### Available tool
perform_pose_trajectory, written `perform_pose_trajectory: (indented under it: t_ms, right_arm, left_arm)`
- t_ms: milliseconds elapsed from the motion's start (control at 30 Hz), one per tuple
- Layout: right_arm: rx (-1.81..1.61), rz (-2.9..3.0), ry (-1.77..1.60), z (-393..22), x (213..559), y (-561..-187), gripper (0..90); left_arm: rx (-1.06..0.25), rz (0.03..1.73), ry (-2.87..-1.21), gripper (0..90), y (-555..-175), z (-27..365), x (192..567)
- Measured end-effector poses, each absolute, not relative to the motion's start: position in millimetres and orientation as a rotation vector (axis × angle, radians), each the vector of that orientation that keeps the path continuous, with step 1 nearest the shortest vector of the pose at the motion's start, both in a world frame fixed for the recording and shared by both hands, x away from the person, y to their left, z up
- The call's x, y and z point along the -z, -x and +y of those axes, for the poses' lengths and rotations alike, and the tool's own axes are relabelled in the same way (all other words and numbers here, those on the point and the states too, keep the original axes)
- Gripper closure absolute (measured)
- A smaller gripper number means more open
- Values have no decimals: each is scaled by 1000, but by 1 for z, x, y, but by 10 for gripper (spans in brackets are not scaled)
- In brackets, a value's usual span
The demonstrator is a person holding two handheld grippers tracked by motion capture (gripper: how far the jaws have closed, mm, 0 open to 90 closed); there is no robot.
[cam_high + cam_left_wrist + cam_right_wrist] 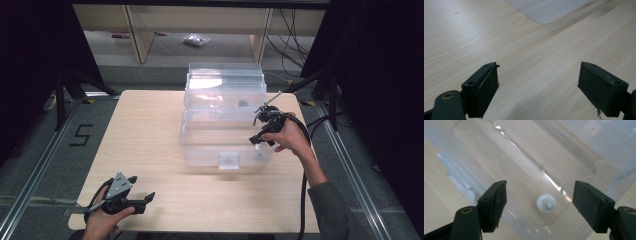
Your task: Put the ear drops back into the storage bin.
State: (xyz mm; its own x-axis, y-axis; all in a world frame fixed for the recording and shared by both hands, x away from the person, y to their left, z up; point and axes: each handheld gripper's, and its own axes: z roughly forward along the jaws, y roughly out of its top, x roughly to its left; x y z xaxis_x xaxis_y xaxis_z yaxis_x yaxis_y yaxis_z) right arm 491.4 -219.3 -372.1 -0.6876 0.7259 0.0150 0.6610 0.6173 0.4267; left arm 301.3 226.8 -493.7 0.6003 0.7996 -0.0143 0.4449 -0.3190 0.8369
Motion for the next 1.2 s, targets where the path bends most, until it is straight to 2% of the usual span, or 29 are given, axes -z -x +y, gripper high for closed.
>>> perform_pose_trajectory:
  t_ms: [100, 1200]
  right_arm:
    - [-603, 2655, -1153, -218, 370, -489, 247]
    - [-753, 2632, -1083, -207, 362, -461, 214]
  left_arm:
    - [-518, 986, -1962, 159, -301, 227, 494]
    - [-526, 985, -1967, 159, -301, 227, 494]
